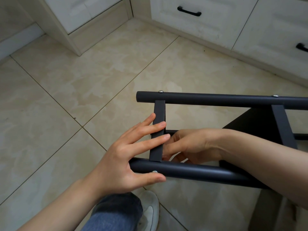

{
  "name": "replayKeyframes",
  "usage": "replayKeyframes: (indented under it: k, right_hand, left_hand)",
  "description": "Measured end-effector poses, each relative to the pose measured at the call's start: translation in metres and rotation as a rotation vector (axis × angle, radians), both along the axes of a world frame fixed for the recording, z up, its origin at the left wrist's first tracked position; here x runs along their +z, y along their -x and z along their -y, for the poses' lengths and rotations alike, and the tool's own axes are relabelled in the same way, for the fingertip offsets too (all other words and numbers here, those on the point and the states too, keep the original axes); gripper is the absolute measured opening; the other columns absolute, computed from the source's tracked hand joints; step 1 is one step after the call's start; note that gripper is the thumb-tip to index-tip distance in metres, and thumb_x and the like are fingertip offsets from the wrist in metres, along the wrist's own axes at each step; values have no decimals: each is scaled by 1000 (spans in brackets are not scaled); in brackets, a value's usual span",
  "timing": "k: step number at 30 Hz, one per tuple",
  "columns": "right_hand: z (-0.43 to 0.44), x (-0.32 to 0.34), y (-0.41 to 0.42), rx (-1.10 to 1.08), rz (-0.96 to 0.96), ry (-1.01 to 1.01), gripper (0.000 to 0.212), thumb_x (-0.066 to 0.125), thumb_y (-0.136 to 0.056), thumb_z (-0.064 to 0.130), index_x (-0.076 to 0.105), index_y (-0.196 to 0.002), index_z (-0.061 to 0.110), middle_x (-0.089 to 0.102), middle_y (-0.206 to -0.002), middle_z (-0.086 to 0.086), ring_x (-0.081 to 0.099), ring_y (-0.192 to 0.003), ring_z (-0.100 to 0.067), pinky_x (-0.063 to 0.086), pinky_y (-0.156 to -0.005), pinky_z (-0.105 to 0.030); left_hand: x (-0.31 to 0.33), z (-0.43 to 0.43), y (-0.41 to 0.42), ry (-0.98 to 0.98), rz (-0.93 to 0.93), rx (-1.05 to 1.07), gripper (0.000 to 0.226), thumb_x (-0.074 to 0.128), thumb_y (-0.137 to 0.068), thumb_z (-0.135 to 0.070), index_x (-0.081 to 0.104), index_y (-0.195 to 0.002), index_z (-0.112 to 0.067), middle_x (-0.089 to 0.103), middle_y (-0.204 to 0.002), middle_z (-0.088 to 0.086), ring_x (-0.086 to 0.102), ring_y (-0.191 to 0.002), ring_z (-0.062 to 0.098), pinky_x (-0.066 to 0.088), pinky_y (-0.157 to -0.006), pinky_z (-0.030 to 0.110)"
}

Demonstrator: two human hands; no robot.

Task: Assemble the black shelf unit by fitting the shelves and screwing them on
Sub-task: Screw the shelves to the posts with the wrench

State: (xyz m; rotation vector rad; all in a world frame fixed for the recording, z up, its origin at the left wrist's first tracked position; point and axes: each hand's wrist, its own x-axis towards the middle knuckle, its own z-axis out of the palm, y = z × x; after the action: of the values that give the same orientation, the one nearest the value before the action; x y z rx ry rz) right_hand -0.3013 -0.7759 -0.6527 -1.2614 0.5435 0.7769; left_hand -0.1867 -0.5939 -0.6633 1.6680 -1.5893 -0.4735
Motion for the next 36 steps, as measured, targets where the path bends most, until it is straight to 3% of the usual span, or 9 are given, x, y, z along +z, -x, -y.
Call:
replayKeyframes:
  k: [6,11,13,14,16,22,25,30,36]
  right_hand:
    - [4,-1,-1,14,45,-17,19,67,-92,22,78,-76,23,71,-84,0,63,-80,-13,51,-82,-30]
    - [0,-2,-2,10,62,14,23,70,-88,31,77,-94,9,70,-93,-7,60,-85,-18,48,-85,-33]
    - [1,-1,-2,9,75,-30,17,66,-90,23,77,-78,17,68,-87,-5,59,-78,-14,47,-79,-29]
    - [3,0,-1,3,75,-43,24,64,-92,18,76,-71,21,67,-81,-3,58,-74,-12,47,-76,-27]
    - [6,1,0,19,65,-34,29,62,-94,15,74,-69,21,65,-76,-1,55,-70,-11,45,-74,-26]
    - [4,3,-3,28,-48,122,30,64,-93,33,68,-65,22,52,-62,7,42,-61,-9,38,-66,-24]
    - [5,6,-3,29,-40,74,22,64,-92,32,74,-75,23,52,-70,6,42,-65,-9,38,-71,-26]
    - [5,5,-2,43,41,-11,37,64,-93,18,72,-58,26,55,-67,6,48,-68,-9,43,-79,-27]
    - [6,3,-3,16,4,-1,25,63,-93,22,73,-71,20,53,-64,5,47,-62,-8,41,-70,-24]
  left_hand:
    - [-1,1,-1,10,-9,6,73,75,-83,-49,50,-143,-14,47,-154,2,29,-152,28,30,-120,44]
    - [-1,1,0,13,-13,10,72,73,-85,-52,50,-143,-17,46,-155,-2,29,-152,27,31,-120,41]
    - [-1,1,0,12,-15,9,72,73,-85,-52,50,-143,-17,46,-155,-1,29,-152,27,30,-120,40]
    - [-1,1,0,14,-16,10,72,73,-85,-52,50,-143,-16,46,-154,0,29,-152,27,30,-120,40]
    - [-1,1,0,15,-14,11,72,75,-84,-50,53,-141,-13,47,-154,1,30,-152,27,30,-120,39]
    - [0,1,0,10,-3,3,73,77,-82,-47,53,-141,-11,47,-154,2,29,-152,27,30,-121,38]
    - [-1,2,0,7,-1,4,71,77,-83,-46,55,-139,-10,47,-154,3,29,-152,28,30,-121,39]
    - [-2,2,0,17,-12,6,72,74,-85,-50,50,-142,-14,47,-154,2,29,-152,29,30,-121,40]
    - [-3,2,0,21,-8,8,71,75,-84,-48,54,-140,-11,47,-153,4,30,-151,30,31,-120,42]
